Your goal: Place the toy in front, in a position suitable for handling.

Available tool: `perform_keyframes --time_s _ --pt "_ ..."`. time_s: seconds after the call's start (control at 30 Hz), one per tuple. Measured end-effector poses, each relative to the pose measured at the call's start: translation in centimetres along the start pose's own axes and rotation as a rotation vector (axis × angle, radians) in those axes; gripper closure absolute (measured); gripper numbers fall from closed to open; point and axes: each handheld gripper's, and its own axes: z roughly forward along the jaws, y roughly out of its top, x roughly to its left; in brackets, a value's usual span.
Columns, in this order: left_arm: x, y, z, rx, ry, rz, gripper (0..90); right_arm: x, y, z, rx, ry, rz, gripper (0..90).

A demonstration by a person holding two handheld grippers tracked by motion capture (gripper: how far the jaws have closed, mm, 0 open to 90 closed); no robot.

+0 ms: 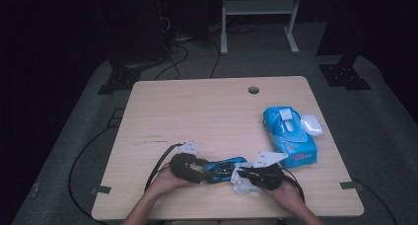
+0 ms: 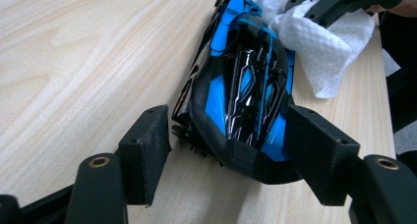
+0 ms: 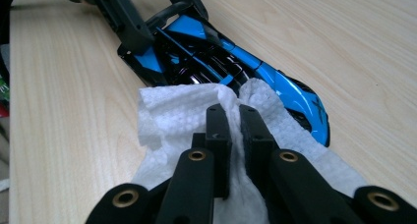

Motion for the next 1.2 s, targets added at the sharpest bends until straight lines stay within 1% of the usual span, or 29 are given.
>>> perform_keyframes --time_s 0.13,0.2,0.37,0.47,0.5,0.53,0.6,0.63,0.7,0.73,0.77,0.9,0.97,1.0,1.03,1.1,1.13,1.2 --pt "-0.1 0.0 0.1 0.006 -0.023 0.002 31.8 0.4 -0.4 -0.3 -0.018 -0.002 -0.022 83.9" --pt "-0.1 0.0 0.3 0.009 -0.041 -0.001 31.4 0.5 -0.6 -0.4 -0.022 0.002 -0.035 84.0" --pt "-0.2 0.0 0.6 0.021 -0.076 0.002 31.3 0.8 -0.8 -0.7 -0.023 0.021 -0.04 84.1" --pt "-0.5 0.0 1.1 0.038 -0.096 0.02 31.6 0.9 -0.9 -0.9 -0.017 0.035 -0.043 84.1" --pt "-0.6 0.1 1.2 0.042 -0.102 0.033 32.2 1.0 -1.0 -1.0 -0.018 0.041 -0.046 84.1" --pt "-0.8 0.1 1.2 0.048 -0.106 0.053 34.2 1.1 -1.2 -1.0 -0.019 0.047 -0.045 84.1" --pt "-1.1 0.2 1.3 0.046 -0.11 0.078 39.7 1.2 -1.3 -1.2 -0.008 0.056 -0.042 84.1" --pt "-1.4 0.2 1.3 0.037 -0.105 0.09 43.1 1.2 -1.3 -1.2 -0.007 0.057 -0.039 84.0" --pt "-1.5 0.3 1.3 0.044 -0.094 0.113 44.4 1.1 -1.2 -1.2 -0.001 0.063 -0.034 84.0" --pt "-1.5 0.3 1.2 0.033 -0.092 0.115 45.8 1.1 -1.2 -1.2 0.002 0.067 -0.03 84.0" --pt "-1.5 0.3 1.1 0.031 -0.094 0.125 49.3 1.1 -1.2 -1.2 0.007 0.07 -0.03 84.0" --pt "-1.7 0.2 1.0 0.019 -0.077 0.158 50.7 0.9 -1.0 -1.3 0.018 0.067 -0.023 84.0" --pt "-1.9 0.2 0.9 0.011 -0.05 0.193 51.1 0.8 -0.9 -1.3 0.015 0.057 -0.018 84.0" --pt "-2.0 0.2 0.9 0.004 -0.043 0.202 51.5 0.7 -0.8 -1.3 0.011 0.053 -0.013 84.0" --pt "-2.1 0.3 0.9 0.003 -0.031 0.223 52.0 0.7 -0.8 -1.3 0.008 0.046 -0.011 84.0" --pt "-2.5 0.3 0.9 0.005 0.019 0.28 54.2 0.6 -0.6 -1.4 0.0 0.027 -0.008 84.0" --pt "-2.6 0.3 1.0 0.002 0.037 0.302 55.2 0.4 -0.5 -1.4 -0.006 0.02 -0.001 84.0" --pt "-2.8 0.3 1.0 -0.01 0.078 0.333 56.1 0.1 -0.3 -1.5 -0.025 0.018 0.019 84.0"
